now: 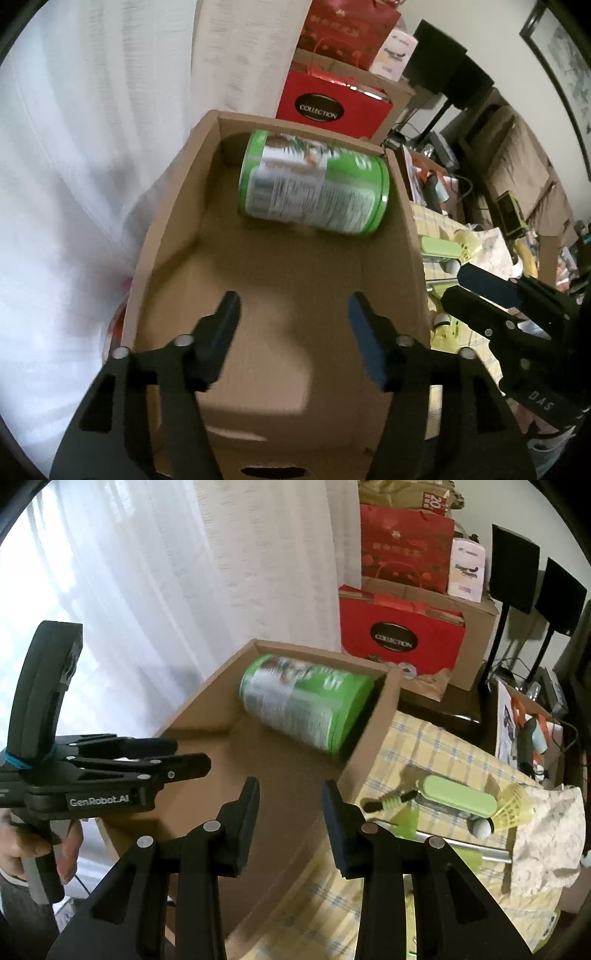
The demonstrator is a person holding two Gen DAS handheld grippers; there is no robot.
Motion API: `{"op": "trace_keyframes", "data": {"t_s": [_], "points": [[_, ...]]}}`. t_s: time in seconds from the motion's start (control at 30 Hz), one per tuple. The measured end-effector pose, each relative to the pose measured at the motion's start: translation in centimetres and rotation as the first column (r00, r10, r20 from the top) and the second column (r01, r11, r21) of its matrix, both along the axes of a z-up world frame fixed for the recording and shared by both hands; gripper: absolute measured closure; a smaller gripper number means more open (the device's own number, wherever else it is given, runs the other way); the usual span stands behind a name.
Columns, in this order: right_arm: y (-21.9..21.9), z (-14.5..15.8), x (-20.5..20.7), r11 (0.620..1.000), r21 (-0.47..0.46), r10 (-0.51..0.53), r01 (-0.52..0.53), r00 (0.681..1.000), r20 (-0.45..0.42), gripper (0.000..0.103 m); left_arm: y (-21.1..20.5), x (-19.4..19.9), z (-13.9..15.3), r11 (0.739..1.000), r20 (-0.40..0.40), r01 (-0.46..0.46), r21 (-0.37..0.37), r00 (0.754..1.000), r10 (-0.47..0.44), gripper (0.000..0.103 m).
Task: Organize objects
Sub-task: 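Open the left gripper to release the can and withdraw from the box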
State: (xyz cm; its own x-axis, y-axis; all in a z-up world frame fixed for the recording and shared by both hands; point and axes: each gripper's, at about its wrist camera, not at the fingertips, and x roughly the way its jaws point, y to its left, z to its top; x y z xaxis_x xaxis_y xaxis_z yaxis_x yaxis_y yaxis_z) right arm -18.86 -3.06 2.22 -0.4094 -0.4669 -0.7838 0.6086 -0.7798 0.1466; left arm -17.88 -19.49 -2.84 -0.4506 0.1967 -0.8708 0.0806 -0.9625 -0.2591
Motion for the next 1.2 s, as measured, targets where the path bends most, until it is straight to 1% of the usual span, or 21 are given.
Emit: {"op": "trace_keyframes", "data": {"t_s": [0.07,0.17,0.33,0.4,0.5,0.57,0.63,0.7,0.73,0.87,0.93,1.13,1.2], "points": [[0.5,0.1,0.5,1.0,0.006,-0.005,0.005,1.0,0.0,0.065,0.3,0.3,0.0,1.0,-0.003,-0.005,0.005,1.0,0.005,0.034],[1.3,0.0,0.7,1.0,0.008,-0.017,0.017,1.0,0.006,0.064,0.6,0.4,-0.4,1.0,0.01,-0.001,0.019,1.0,0.001,0.034],[2.9,-0.3,0.9,0.999,0.008,-0.038,0.038,0.999,0.022,0.062,1.3,0.4,-1.1,1.0,0.04,0.002,0.018,0.999,-0.003,0.033],[3.5,-0.2,1.1,0.999,0.009,-0.045,0.045,0.999,0.022,0.059,1.4,0.5,-1.1,1.0,0.044,-0.001,0.025,0.999,0.0,0.027],[4.6,0.0,1.3,0.998,0.013,-0.056,0.056,0.998,0.02,0.053,1.5,0.7,-0.9,0.999,0.035,-0.006,0.047,0.999,0.004,0.022],[5.4,0.2,1.6,0.998,0.018,-0.068,0.067,0.998,0.016,0.044,1.8,0.8,-0.9,0.997,0.038,-0.005,0.07,0.999,0.003,0.021],[6.4,0.4,2.0,0.996,0.02,-0.083,0.083,0.996,0.009,0.04,2.2,1.1,-1.0,0.996,0.043,-0.004,0.087,0.999,0.0,0.02],[7.4,0.6,2.3,0.995,0.021,-0.094,0.094,0.996,0.004,0.037,2.5,1.3,-1.1,0.996,0.046,-0.005,0.092,0.999,0.001,0.015],[7.9,0.7,2.5,0.995,0.024,-0.101,0.101,0.995,0.001,0.035,2.7,1.6,-1.1,0.996,0.043,-0.006,0.092,0.999,0.002,0.012],[10.4,0.7,3.3,0.99,0.036,-0.138,0.138,0.99,-0.015,0.032,3.7,2.7,-0.8,0.996,0.015,0.004,0.087,1.0,-0.005,0.012],[11.9,0.7,3.6,0.985,0.048,-0.167,0.168,0.986,-0.026,0.031,4.3,3.2,-0.6,0.996,0.001,0.009,0.089,1.0,-0.009,0.008],[15.5,0.2,4.3,0.972,0.071,-0.223,0.225,0.974,-0.042,0.026,7.0,4.3,-0.2,0.988,-0.025,0.043,0.15,0.999,-0.04,0.0],[16.3,0.1,4.5,0.968,0.074,-0.238,0.24,0.97,-0.041,0.025,8.1,4.6,-0.1,0.985,-0.034,0.062,0.163,0.998,-0.057,0.0]]}}
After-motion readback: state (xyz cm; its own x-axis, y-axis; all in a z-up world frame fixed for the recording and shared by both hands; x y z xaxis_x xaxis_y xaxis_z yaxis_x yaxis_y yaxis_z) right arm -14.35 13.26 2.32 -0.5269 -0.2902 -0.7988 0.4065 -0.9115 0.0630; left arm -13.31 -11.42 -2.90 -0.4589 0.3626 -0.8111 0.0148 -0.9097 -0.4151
